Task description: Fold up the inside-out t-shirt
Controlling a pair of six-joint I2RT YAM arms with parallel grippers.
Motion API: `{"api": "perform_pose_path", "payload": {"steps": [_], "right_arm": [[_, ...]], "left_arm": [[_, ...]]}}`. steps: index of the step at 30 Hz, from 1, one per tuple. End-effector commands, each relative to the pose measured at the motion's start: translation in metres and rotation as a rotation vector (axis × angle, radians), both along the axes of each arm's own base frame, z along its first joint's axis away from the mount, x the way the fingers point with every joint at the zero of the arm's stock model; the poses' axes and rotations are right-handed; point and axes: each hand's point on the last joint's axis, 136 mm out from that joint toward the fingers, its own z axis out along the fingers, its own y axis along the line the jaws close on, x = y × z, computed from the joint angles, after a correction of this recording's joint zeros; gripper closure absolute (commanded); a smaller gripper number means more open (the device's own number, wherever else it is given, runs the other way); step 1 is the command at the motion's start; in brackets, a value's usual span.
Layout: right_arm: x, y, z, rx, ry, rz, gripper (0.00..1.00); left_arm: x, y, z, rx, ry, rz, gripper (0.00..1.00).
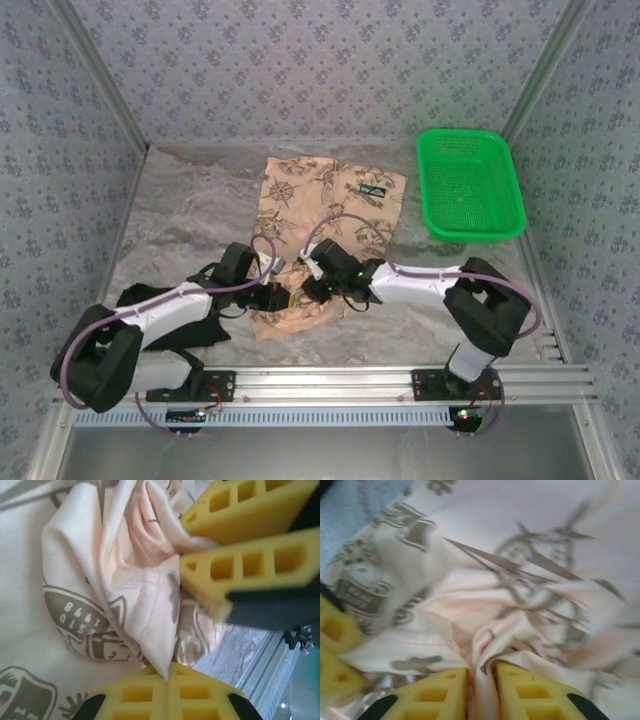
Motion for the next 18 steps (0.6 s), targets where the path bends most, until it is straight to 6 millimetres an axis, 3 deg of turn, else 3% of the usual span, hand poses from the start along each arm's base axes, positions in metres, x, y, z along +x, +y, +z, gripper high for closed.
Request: {"api": "perform_pose_path", "payload": {"steps": [1,4,6,13,16,18], "right_arm": [[0.009,-0.046,0.004,-0.009,0.039,-0.177,0.70],[0.004,-0.089,-0.009,-0.063,0.085,-0.285,0.54],[-0.002,-0.102,-0.010,-0.055,0.106,-0.294,0.51],[-0.015,-0.084,0.057,0.019,0.036,-0.089,0.45],[-0.025,-0.054,0.079,0.076,0.037,0.069,0.46],[-0.027,-0.031,0.084,0.139,0.043,0.138,0.48]], "left_arm": [[0.003,0.003,0.002,0.009,-0.031,0.007,0.95],[0.004,0.003,0.000,0.010,-0.030,0.006,0.95],[0.003,-0.003,0.006,-0.017,-0.039,-0.025,0.95],[-0.004,-0.022,0.012,0.022,-0.054,-0.152,0.89],[0.001,-0.020,0.011,0.050,-0.070,-0.127,0.73],[0.007,-0.015,0.013,0.078,-0.104,-0.101,0.70]]}}
